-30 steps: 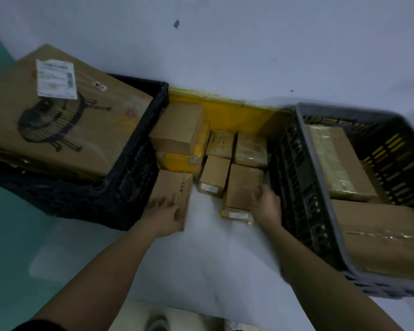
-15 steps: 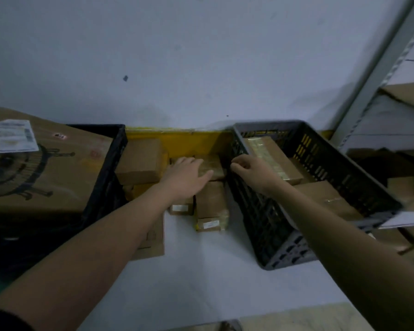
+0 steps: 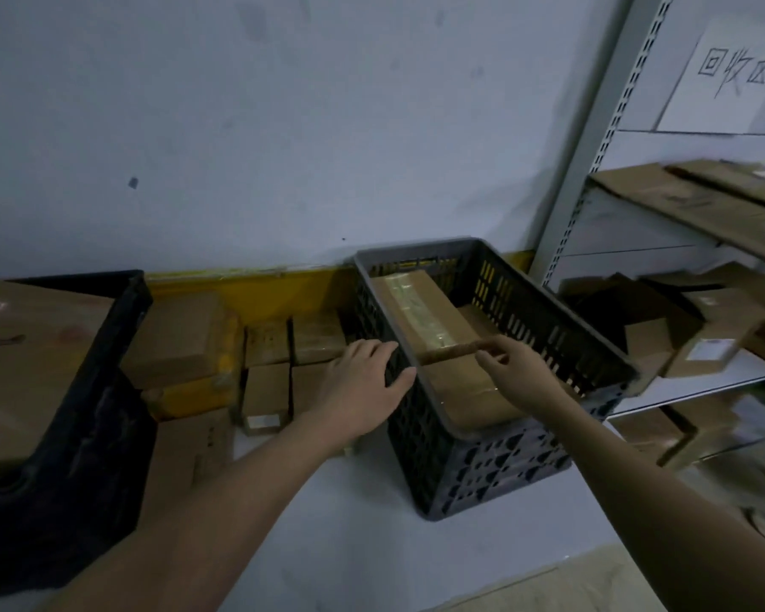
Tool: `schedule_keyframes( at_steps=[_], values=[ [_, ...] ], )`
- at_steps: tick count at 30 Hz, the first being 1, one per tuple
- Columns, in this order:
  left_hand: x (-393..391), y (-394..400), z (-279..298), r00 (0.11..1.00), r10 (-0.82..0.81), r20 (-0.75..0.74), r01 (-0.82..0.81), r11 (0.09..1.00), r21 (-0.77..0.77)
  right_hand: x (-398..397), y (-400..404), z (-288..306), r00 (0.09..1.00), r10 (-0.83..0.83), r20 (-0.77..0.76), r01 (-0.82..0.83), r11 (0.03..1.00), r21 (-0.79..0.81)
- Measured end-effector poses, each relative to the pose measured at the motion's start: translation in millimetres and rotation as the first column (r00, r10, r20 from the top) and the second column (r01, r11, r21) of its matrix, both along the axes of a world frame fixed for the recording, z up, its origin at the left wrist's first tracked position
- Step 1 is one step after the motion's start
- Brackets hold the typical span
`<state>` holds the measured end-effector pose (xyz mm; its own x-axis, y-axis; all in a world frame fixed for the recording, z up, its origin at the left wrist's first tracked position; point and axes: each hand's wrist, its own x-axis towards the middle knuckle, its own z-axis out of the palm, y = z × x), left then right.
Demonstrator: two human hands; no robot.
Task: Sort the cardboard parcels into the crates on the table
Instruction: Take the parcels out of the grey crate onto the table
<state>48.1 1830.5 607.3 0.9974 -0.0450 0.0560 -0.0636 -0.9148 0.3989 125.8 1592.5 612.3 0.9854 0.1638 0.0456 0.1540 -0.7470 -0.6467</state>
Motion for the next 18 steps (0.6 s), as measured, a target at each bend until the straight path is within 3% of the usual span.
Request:
schedule_keyframes(
  at_steps=[7,12,15,18],
  values=[
    [42,-81,-14,0.993,0.018,0.118,-0.02,1.0,0.017,59,-71,-30,0.994,-0.096,-0.054,0.091,0.993,-0.076],
    [77,-127,-24,0.998,0.032,-0.062,-0.024,0.992,0.126,93,-85,-39,0.963,-0.121,-0.241,0.09,0.987,-0.136],
    [81,-134,-33,0.972,0.105,-0.21,-0.038,0.953,0.302,109,-91,-43,0.93,-0.138,-0.341,0.102,0.987,-0.122],
    [77,-139,-40,0.971,0.131,-0.202,-0.037,0.912,0.409,120,-100,-47,0.844,-0.074,-0.531,0.011,0.993,-0.121]
  ],
)
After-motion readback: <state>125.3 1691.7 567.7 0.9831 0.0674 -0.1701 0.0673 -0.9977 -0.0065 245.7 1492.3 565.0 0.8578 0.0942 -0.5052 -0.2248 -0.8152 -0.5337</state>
